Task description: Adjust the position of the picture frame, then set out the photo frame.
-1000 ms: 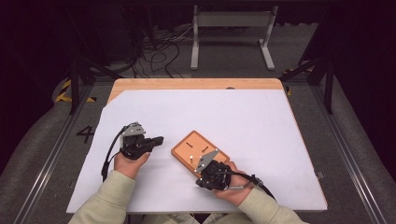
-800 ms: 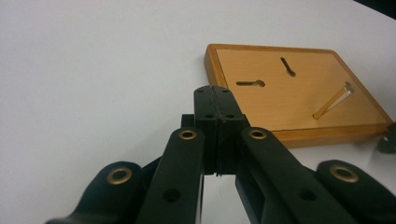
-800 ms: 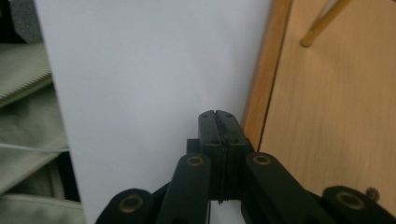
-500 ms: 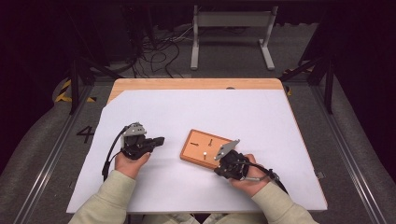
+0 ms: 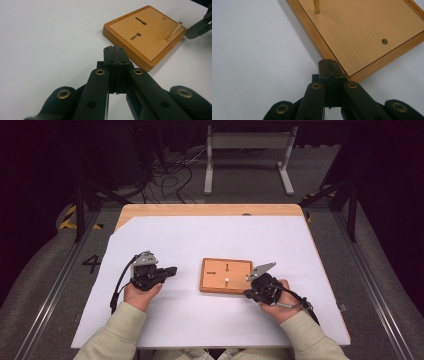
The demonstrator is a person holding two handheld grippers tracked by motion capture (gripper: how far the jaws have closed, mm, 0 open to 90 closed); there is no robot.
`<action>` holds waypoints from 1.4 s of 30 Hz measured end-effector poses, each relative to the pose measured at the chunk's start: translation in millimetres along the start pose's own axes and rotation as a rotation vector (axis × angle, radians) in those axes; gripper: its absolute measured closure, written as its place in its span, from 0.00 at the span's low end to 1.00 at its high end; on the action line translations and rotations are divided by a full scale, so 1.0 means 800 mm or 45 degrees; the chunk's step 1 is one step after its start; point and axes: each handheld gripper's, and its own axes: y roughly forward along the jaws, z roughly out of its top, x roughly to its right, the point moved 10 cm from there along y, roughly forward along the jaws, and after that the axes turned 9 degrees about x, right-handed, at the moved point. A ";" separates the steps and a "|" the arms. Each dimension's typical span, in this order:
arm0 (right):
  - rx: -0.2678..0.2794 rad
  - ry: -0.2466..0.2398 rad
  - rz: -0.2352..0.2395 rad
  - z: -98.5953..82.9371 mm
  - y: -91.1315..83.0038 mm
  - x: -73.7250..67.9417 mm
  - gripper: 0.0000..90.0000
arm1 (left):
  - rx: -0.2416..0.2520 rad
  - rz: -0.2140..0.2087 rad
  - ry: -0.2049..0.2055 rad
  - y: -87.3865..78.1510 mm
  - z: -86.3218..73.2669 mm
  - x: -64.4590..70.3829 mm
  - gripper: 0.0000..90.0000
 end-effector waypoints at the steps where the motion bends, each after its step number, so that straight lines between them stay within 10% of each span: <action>1: 0.002 -0.003 -0.005 0.000 0.000 0.000 1.00 | 0.000 0.001 -0.001 0.000 0.000 0.000 0.99; 12: 0.021 -0.026 -0.071 0.001 -0.005 0.011 1.00 | 0.003 0.002 0.012 -0.001 0.001 -0.001 0.99; 17: 0.174 0.016 0.000 0.019 -0.025 0.015 1.00 | 0.023 0.007 0.027 -0.002 0.005 0.002 0.94; 27: 0.502 0.044 -0.050 0.051 -0.077 0.055 0.77 | 0.053 0.030 0.165 -0.006 0.021 0.021 0.72; 42: 0.700 0.115 -0.126 0.062 -0.098 0.092 0.47 | 0.114 0.000 0.178 -0.004 0.033 0.029 0.50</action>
